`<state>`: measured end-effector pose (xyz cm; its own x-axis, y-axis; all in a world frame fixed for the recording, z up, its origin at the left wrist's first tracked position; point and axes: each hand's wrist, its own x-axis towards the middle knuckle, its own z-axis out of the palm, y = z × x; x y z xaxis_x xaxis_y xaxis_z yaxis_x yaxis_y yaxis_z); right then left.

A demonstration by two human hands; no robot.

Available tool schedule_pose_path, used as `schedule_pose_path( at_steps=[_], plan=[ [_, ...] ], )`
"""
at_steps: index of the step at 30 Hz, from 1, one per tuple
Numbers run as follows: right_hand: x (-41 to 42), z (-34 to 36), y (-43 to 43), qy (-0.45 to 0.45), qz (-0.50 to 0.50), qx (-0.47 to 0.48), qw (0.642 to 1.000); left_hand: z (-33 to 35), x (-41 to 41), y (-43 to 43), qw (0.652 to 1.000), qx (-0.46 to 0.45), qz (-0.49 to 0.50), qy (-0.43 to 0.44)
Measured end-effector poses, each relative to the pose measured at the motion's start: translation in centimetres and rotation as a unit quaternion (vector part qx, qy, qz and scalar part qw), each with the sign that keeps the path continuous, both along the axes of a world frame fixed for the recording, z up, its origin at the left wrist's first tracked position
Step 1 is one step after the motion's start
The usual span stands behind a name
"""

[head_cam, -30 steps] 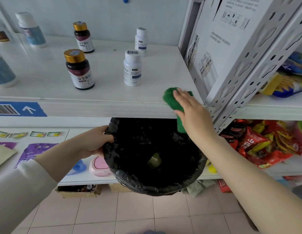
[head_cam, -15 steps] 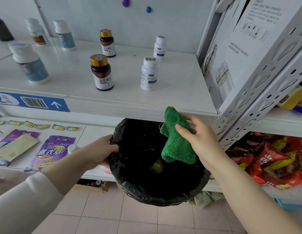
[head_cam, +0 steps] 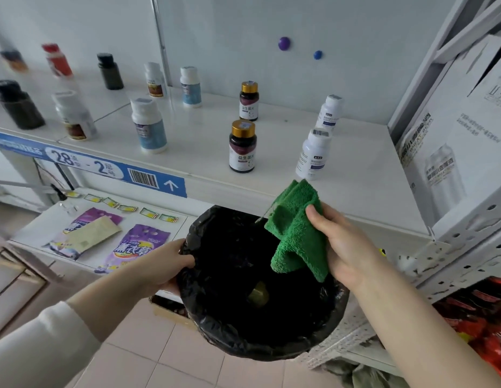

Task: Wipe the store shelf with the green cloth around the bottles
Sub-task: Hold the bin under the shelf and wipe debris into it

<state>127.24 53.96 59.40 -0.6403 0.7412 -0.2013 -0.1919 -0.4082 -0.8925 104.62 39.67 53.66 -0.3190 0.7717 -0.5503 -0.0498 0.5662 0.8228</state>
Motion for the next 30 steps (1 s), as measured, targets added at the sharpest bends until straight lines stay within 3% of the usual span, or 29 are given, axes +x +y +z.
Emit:
schedule_pose_path(
  at_steps=[10,16,23,30],
  plan=[
    [-5.8,2.7,0.3,-0.002,-0.131,0.104,0.986,0.7,-5.7,1.1,0.998,0.012,-0.064,0.019],
    [-8.7,3.5,2.2,-0.054,-0.215,0.153,0.963,0.7,-7.6,3.4,0.994,0.006,-0.107,0.015],
    [-10.4,3.1,3.8,-0.108,-0.227,0.175,0.952,0.0,-8.7,5.2,0.992,0.003,-0.124,0.006],
    [-12.7,2.5,4.6,-0.203,-0.270,0.238,0.911,0.1,-9.7,5.7,0.994,0.003,-0.111,-0.002]
  ],
)
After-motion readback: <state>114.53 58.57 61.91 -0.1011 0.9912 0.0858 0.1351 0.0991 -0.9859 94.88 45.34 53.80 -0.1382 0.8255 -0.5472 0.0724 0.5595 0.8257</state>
